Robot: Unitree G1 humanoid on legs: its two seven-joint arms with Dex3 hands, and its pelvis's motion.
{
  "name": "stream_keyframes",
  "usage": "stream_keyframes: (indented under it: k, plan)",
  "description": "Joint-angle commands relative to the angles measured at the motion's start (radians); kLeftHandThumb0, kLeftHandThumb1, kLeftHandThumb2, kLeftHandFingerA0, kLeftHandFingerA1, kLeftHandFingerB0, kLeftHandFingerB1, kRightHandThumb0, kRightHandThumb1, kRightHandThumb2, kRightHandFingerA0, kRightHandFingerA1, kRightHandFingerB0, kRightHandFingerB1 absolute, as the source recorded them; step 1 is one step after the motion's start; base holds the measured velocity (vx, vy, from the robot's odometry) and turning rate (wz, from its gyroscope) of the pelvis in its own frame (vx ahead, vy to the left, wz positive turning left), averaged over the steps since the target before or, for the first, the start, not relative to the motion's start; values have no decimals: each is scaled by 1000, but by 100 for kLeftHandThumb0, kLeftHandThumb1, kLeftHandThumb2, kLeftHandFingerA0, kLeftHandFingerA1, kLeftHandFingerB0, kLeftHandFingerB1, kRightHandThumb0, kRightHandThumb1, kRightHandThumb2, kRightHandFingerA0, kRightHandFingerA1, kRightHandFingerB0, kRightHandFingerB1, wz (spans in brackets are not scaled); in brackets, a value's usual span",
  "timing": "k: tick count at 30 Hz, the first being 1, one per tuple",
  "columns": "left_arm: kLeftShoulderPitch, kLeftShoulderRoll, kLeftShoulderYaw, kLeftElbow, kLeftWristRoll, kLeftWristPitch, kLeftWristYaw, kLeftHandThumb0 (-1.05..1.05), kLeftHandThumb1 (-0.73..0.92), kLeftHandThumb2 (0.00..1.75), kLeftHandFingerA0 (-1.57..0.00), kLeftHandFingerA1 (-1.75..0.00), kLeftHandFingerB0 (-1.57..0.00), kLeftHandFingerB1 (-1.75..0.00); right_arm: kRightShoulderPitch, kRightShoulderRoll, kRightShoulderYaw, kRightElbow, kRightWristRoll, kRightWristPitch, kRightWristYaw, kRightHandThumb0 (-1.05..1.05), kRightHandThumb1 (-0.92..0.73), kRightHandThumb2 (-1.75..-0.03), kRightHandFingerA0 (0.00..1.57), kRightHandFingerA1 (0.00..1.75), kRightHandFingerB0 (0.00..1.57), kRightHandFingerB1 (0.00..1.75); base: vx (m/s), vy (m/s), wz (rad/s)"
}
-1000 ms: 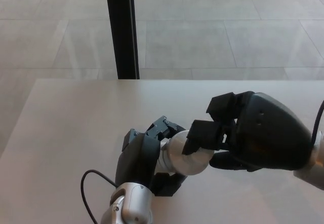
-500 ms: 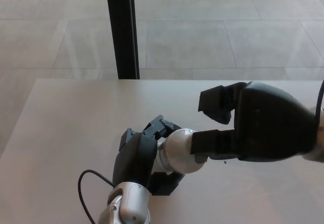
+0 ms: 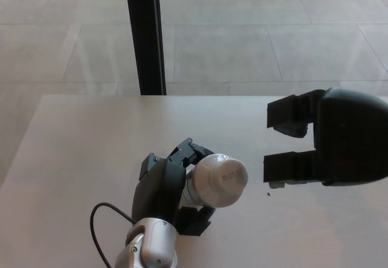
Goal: The robot uses its left hand to to lift the bottle kept on the middle of the desk and tilts it towards its right hand. It then uses its right hand to rotate its cap to open it and places the bottle and cap back on the desk
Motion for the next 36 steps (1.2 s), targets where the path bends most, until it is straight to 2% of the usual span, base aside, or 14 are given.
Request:
stream_keyframes:
  k: [1, 5, 7, 9, 13, 16, 17, 19, 24, 25, 28, 30, 34, 36]
  plan:
    - [32, 12, 2, 11, 4, 51, -14, 25, 76, 112, -93, -170, -79, -138, 65, 17, -51, 60, 133, 27, 17, -24, -52, -96, 84, 163, 69, 144, 0, 0, 0]
    - [36, 13, -2, 16, 12, 45, -5, 24, 73, 114, -95, -169, -81, -138, 119, 43, -74, 76, 299, 93, 132, -22, -56, -78, 85, 167, 75, 139, 0, 0, 0]
    - [39, 9, -3, 9, 9, 51, -10, 24, 73, 115, -96, -172, -80, -142, 170, 46, -87, 30, 387, 173, 221, -23, -63, -70, 88, 173, 80, 109, 0, 0, 0]
    - [39, 7, -3, 4, 10, 61, -12, 24, 74, 115, -94, -172, -78, -142, 199, 52, -96, 7, 415, 205, 248, -21, -61, -75, 87, 172, 82, 118, 0, 0, 0]
    - [36, 15, -2, 12, 12, 56, -12, 22, 71, 115, -93, -172, -78, -140, 239, 52, -114, -14, 423, 226, 263, -21, -55, -73, 89, 171, 86, 102, 0, 0, 0]
    - [53, 20, 7, 0, 4, 37, -6, 20, 71, 115, -92, -171, -79, -142, 295, 49, -145, -15, 392, 266, 264, -24, -53, -67, 88, 174, 82, 115, 0, 0, 0]
    - [55, 30, 5, 7, 9, 19, 0, 20, 66, 123, -93, -172, -80, -143, 320, 47, -153, -15, 401, 290, 284, -22, -51, -67, 90, 173, 86, 103, 0, 0, 0]
    - [59, 34, 14, 5, 3, 15, 0, 21, 66, 123, -94, -173, -80, -143, 358, 46, -168, 5, 388, 314, 293, -15, -47, -76, 88, 172, 83, 118, 0, 0, 0]
    - [57, 37, 27, 1, -4, 26, -7, 20, 62, 130, -97, -173, -79, -142, 466, 90, -197, 53, 397, 451, 349, -20, -45, -88, 95, 149, 87, 92, 0, 0, 0]
    - [65, 37, 27, -6, -3, 25, -6, 21, 62, 129, -98, -172, -81, -142, 481, 98, -196, 63, 398, 467, 359, -15, -47, -95, 95, 150, 89, 104, 0, 0, 0]
    - [79, 35, 27, -17, -3, 27, -3, 20, 64, 126, -99, -171, -81, -142, 515, 119, -194, 98, 411, 505, 391, -12, -48, -96, 95, 150, 90, 98, 0, 0, 0]
    - [90, 36, 29, -24, -5, 19, 0, 18, 63, 129, -102, -171, -82, -141, 559, 172, -201, 116, 448, 581, 426, -7, -49, -98, 94, 168, 89, 98, 0, 0, 0]
    - [97, 33, 24, -21, -2, 10, 9, 17, 64, 127, -104, -169, -84, -141, 598, 234, -220, 99, 572, 655, 516, -12, -53, -86, 93, 170, 88, 102, 0, 0, 0]
    - [97, 32, 19, -16, 0, 8, 10, 18, 63, 126, -105, -170, -85, -141, 611, 261, -222, 58, 630, 729, 592, -19, -62, -76, 89, 166, 88, 88, 0, 0, 0]
